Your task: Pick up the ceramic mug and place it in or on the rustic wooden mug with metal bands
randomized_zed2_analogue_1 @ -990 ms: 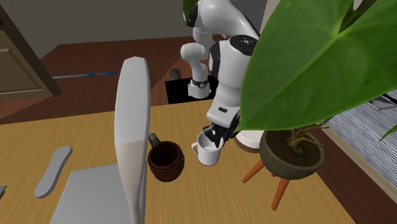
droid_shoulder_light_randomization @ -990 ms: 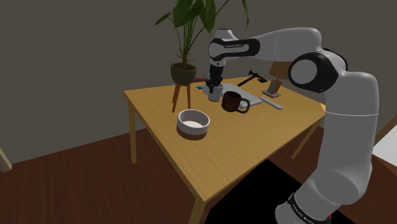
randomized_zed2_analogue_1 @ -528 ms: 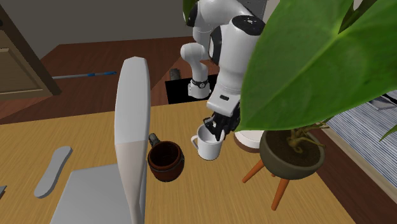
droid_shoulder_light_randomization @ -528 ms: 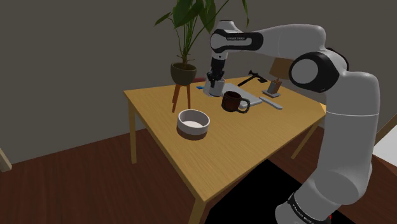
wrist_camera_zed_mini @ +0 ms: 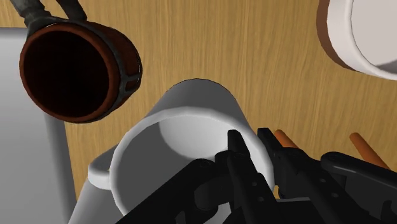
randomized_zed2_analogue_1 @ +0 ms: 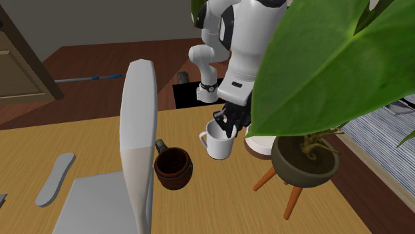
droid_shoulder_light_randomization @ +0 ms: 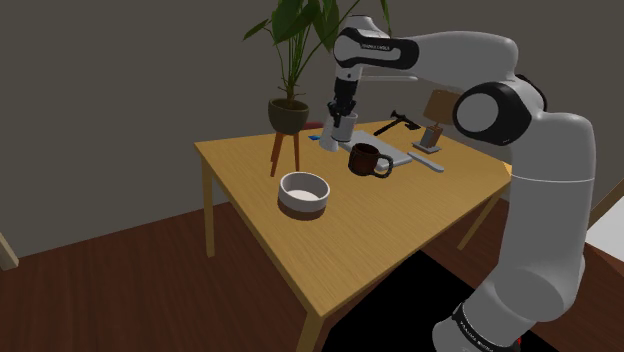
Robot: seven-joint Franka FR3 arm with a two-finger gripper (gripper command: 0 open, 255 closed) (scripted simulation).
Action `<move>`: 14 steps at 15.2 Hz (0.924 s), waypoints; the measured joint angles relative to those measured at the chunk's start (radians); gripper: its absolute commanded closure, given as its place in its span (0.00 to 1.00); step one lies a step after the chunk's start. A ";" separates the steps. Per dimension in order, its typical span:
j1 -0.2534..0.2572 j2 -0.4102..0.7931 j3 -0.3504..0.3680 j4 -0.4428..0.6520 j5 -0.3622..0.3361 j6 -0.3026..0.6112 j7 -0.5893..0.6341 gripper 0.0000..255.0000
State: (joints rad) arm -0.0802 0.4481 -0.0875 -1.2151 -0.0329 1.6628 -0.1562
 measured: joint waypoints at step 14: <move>-0.147 -0.053 -0.057 0.001 0.019 -0.043 -0.202 1.00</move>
State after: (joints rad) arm -0.2269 0.3953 -0.1445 -1.2138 -0.0140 1.6199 -0.3583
